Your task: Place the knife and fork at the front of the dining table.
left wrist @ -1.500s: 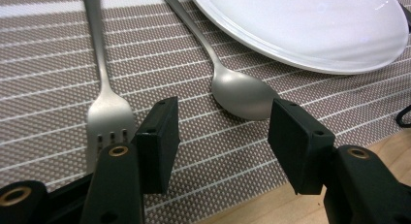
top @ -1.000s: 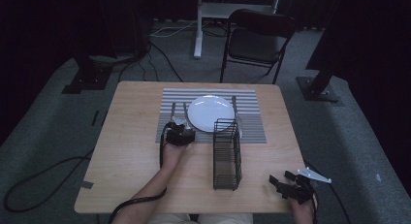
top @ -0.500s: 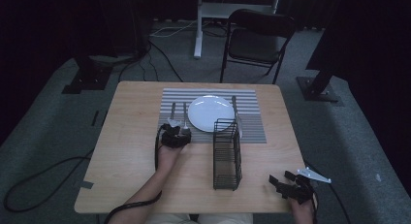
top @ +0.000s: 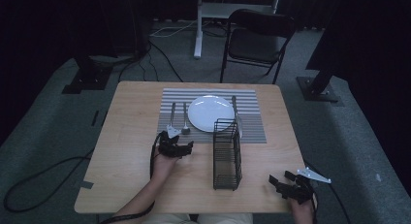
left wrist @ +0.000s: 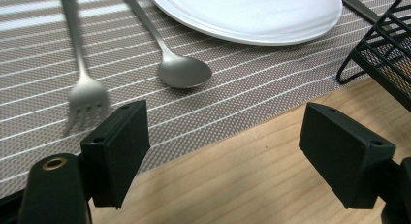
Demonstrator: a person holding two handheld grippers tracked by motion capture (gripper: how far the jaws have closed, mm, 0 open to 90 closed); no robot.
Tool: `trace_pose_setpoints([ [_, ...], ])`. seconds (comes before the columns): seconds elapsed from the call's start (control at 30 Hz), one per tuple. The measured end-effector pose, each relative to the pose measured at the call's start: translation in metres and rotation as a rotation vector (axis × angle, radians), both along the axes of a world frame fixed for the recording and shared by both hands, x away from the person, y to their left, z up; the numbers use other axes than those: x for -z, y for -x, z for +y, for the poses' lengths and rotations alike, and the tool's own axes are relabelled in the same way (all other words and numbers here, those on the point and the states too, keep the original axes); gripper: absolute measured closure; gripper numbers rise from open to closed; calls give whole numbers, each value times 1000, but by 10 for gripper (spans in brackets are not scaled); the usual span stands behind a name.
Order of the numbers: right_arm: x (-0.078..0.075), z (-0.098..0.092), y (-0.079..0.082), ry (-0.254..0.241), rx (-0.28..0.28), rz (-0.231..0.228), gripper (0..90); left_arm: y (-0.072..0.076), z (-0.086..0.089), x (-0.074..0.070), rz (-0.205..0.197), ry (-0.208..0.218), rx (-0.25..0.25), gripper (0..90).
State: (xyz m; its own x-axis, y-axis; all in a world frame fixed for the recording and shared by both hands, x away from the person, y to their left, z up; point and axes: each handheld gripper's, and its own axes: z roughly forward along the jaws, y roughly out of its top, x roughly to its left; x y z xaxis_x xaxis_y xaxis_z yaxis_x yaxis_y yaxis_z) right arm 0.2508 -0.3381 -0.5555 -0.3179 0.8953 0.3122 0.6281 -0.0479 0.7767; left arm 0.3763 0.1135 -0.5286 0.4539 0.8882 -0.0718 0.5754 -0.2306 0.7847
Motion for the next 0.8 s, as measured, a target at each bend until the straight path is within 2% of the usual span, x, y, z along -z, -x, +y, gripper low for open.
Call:
trace_pose_setpoints([
  [0.23, 0, 0, 1, 1, 7, -9, 143, 16, 12, 1, -28, -1, 10, 184],
  [0.6, 0, 0, 1, 6, 19, -16, 143, 30, 34, 9, -16, 1, 11, 184],
  [0.8, 0, 0, 1, 9, 24, -17, 142, 41, 42, 11, -16, 1, 35, 184],
])
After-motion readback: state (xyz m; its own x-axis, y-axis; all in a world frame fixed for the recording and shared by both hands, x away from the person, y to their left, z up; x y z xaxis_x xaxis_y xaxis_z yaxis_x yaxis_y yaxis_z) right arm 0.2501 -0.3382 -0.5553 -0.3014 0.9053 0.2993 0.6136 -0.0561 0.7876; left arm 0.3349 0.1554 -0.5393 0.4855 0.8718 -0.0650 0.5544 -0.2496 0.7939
